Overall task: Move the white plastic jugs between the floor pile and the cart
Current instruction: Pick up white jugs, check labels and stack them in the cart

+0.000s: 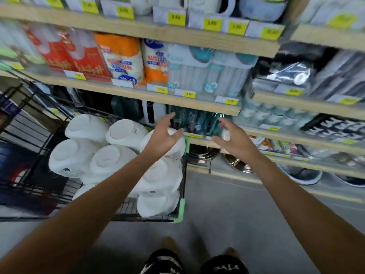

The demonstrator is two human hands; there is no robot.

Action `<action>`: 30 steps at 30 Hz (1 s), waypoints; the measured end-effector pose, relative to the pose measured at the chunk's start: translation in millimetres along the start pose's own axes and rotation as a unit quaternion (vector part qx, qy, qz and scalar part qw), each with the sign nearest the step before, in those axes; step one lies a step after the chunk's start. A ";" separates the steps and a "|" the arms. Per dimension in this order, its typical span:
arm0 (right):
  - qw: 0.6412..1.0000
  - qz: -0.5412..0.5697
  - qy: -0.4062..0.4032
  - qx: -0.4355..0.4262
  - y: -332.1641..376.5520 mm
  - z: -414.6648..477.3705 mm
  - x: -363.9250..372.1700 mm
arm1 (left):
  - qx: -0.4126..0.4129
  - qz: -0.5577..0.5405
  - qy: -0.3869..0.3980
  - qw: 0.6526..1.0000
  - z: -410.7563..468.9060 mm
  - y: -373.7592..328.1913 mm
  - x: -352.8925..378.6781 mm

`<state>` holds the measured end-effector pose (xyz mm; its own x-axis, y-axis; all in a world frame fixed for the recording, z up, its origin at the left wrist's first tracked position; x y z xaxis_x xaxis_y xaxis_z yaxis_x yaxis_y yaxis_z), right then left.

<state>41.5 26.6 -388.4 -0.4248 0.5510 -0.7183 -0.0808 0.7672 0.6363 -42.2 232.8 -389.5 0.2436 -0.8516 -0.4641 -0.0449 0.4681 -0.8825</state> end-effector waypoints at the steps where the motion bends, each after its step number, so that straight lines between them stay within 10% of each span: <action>1: 1.000 0.005 -0.013 0.001 -2.7 -2.1 -26.4 | 0.025 -0.004 0.003 1.000 12.2 -26.7 4.7; 17: 0.969 0.091 -0.215 -0.086 -111.4 -161.7 -442.0 | 0.297 -0.028 0.044 0.954 51.1 -445.0 218.5; 30: 0.941 0.178 -0.281 -0.062 -256.3 -236.1 -586.4 | 0.323 -0.151 0.118 0.927 35.8 -600.9 430.5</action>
<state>98.4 -570.6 -63.8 0.0959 0.8792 -0.4668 -0.1431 0.4762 0.8676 124.4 -406.6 -56.2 -0.0717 -0.9589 -0.2747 0.5984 0.1790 -0.7810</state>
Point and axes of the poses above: each hand's wrist, its own z-axis towards the middle knuckle, its own x-axis out of the palm, y = z × x, the point moved 4 cm from there along z, towards the middle knuckle, and after that the axes turned 14 degrees about x, right-handed, at the moved point
